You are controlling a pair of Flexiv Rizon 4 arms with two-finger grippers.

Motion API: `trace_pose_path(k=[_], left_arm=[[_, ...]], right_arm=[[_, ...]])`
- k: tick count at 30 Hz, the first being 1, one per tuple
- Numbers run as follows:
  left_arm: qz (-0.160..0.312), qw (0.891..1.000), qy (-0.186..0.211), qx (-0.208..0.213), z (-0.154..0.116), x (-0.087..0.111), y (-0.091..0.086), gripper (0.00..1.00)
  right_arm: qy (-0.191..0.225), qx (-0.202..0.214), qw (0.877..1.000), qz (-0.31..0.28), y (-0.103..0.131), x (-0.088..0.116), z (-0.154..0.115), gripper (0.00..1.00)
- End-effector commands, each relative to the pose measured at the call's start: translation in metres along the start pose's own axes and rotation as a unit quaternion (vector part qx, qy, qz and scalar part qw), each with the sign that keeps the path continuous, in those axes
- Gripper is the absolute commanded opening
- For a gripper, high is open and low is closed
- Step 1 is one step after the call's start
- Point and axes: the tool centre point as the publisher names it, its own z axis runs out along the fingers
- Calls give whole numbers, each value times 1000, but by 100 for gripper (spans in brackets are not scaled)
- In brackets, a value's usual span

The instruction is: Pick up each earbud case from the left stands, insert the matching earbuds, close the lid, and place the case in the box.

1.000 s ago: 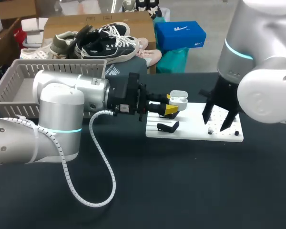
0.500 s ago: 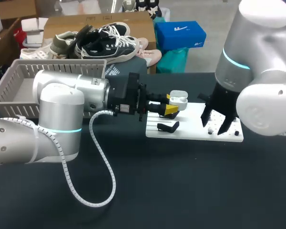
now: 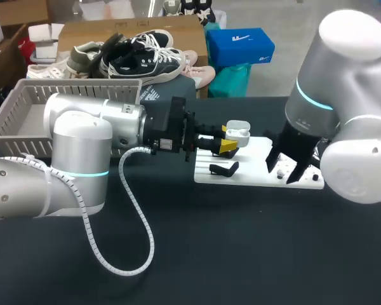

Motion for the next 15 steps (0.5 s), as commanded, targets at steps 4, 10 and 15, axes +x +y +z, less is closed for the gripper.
trace_pose_path(k=[4,10,15], left_arm=[[0,1000,0,1,0,0,1,0],[0,1000,0,1,0,0,1,0],[0,1000,0,1,0,0,1,0]], right_arm=[[-13,-3,1000,1,2,0,5,40],[-12,-1,1000,4,4,-4,8,40],[-12,-1,1000,5,6,-7,11,39]])
